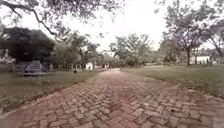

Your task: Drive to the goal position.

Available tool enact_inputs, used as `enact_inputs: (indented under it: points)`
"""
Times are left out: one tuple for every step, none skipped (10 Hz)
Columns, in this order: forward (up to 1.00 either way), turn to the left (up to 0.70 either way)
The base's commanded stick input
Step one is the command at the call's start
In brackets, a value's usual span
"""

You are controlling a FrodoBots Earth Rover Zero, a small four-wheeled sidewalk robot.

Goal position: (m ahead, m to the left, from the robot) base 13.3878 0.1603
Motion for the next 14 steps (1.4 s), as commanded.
enact_inputs:
  points:
    - [0.70,0.00]
    - [0.70,0.00]
    - [0.70,0.00]
    - [0.70,0.00]
    - [0.70,0.00]
    - [0.70,-0.07]
    - [0.70,-0.16]
    - [0.70,-0.25]
    - [0.70,-0.33]
    - [0.70,0.00]
    - [0.70,0.00]
    - [0.70,0.00]
    - [0.70,0.00]
    - [0.70,0.00]
